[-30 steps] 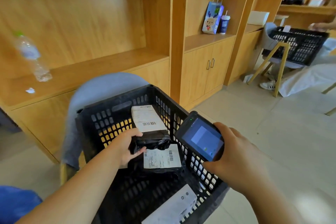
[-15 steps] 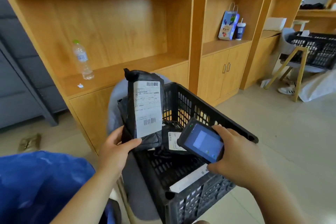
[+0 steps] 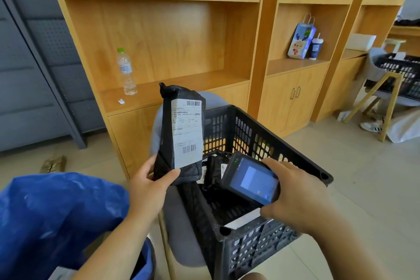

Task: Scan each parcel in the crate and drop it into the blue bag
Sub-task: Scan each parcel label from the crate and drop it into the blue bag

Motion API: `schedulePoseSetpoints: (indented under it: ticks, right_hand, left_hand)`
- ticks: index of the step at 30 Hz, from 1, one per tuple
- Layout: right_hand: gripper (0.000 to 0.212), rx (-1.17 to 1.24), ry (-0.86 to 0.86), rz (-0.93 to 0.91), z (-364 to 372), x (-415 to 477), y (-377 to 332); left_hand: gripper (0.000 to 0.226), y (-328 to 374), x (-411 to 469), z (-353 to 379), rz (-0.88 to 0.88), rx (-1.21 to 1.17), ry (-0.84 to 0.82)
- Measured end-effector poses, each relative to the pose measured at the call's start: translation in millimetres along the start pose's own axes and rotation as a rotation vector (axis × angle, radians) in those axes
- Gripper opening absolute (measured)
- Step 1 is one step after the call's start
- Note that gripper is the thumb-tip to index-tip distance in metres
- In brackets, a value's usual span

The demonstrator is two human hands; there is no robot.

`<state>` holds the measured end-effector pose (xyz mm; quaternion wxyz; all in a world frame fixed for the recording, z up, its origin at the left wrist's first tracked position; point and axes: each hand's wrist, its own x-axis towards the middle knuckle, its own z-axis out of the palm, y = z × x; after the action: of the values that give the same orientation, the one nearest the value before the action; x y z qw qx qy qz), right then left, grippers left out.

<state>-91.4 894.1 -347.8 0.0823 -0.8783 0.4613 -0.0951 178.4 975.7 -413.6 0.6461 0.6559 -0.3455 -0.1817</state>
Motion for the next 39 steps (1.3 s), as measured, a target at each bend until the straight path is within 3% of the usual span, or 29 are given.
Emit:
schedulePoseSetpoints:
  ticks: [15,20,27,30,32,36,39]
  right_hand:
    - [0.093,0.021,0.087,-0.045,13,4,-19]
    - [0.097,0.053,0.078,-0.125,26,14,-43]
    - [0.096,0.064,0.008,-0.204,48,27,-82]
    - [0.096,0.062,-0.004,-0.215,54,29,-91]
    - [0.095,0.057,-0.011,-0.218,55,30,-93]
    - [0.097,0.048,-0.021,-0.201,54,32,-91]
    - [0.098,0.059,-0.017,-0.161,50,36,-83]
  left_hand:
    - [0.039,-19,-20,-31,-0.018,-0.147,0.052]
    - [0.031,-36,-40,-74,-0.117,-0.186,0.217]
    - [0.021,-79,-64,-146,-0.327,0.042,0.523]
    - [0.052,-104,-70,-170,-0.598,0.293,0.451]
    - [0.058,-113,-73,-178,-0.705,0.382,0.356]
    - [0.028,-108,-70,-170,-0.677,0.377,0.237]
    - [0.020,-98,-55,-156,-0.620,0.389,0.157]
